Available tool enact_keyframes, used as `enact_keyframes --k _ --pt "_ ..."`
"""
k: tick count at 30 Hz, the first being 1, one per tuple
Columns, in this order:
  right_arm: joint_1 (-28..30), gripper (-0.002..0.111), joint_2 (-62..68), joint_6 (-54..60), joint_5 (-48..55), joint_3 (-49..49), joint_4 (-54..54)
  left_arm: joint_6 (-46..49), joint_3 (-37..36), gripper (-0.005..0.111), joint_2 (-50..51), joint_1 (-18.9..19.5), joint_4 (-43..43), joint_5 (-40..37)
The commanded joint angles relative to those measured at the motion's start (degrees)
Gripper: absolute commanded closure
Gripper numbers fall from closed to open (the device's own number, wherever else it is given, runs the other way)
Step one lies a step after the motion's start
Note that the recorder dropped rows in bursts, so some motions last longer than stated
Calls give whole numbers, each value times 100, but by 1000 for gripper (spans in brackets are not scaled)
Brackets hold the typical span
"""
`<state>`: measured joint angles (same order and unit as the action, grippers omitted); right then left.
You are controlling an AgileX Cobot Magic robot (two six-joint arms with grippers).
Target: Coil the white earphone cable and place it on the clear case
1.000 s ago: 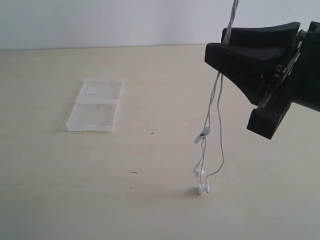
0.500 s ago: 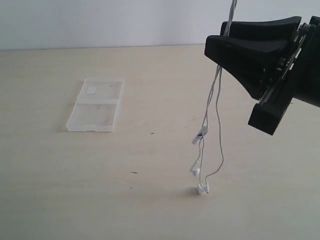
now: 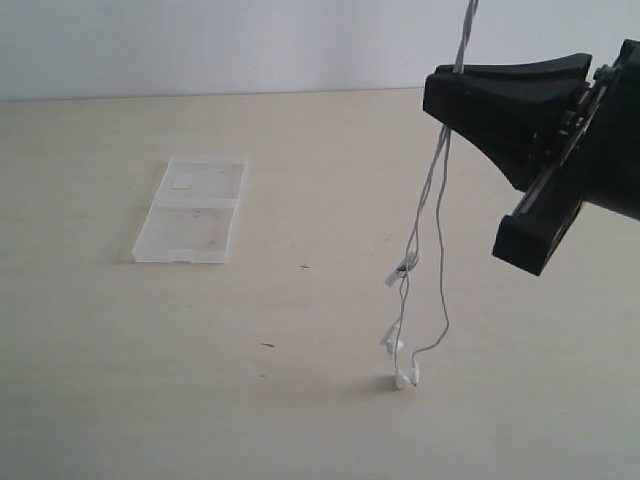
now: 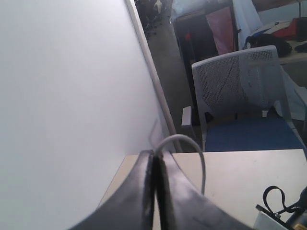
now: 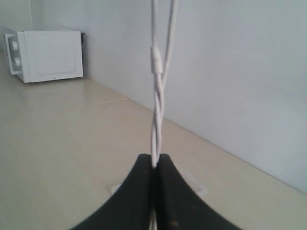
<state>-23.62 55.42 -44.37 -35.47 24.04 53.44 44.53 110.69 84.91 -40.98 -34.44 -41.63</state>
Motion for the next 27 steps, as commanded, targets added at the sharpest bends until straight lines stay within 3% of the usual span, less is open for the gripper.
enact_keyframes --k 1,11,19,27 --pt "-10 108 28 -283 214 38 358 -270 -10 107 -26 -14 283 -128" --pt "-10 108 15 -1310 286 153 1344 -1656 -10 107 -2 19 1892 -301" --pt "-10 108 -289 -2976 276 507 3005 -1844 -10 107 351 607 1881 -559" --pt "-10 108 -610 -3963 566 558 3790 -1844 -10 107 640 1280 1626 -989"
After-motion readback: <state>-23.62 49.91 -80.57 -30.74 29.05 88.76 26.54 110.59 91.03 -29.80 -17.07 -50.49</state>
